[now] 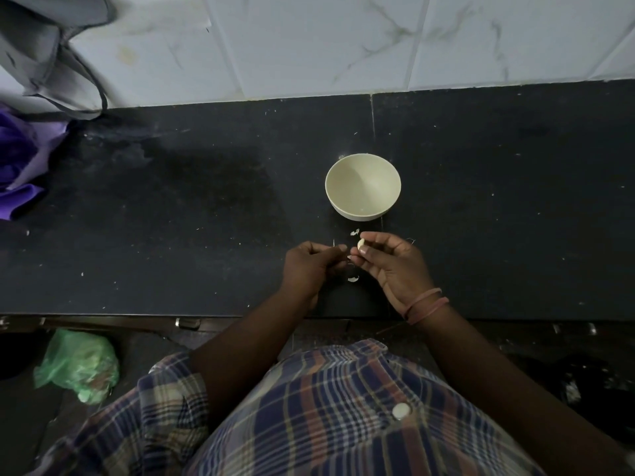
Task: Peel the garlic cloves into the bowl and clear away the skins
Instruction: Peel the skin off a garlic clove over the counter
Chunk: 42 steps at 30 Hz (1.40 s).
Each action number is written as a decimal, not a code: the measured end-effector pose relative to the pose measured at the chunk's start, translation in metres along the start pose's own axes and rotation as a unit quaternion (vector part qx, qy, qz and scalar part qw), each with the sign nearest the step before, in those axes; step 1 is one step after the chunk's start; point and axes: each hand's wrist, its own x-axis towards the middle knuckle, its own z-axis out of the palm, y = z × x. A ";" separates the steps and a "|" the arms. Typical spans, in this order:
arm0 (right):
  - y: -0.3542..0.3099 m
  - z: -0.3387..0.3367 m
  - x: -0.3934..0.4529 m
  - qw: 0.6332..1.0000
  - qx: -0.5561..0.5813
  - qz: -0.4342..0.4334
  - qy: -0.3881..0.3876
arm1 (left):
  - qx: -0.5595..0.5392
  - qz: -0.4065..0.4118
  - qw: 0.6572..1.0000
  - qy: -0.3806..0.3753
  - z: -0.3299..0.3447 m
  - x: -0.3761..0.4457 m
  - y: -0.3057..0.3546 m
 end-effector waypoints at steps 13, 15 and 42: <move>0.001 -0.001 0.003 0.982 -0.169 -0.076 0.045 | 0.112 0.073 0.990 -0.047 0.008 -0.003 0.002; 0.003 -0.002 0.004 0.977 -0.191 -0.082 0.050 | 0.120 0.081 0.988 -0.058 0.007 -0.004 0.001; 0.012 -0.001 0.005 0.953 -0.275 -0.118 0.046 | 0.324 0.152 0.934 -0.005 0.006 -0.003 0.006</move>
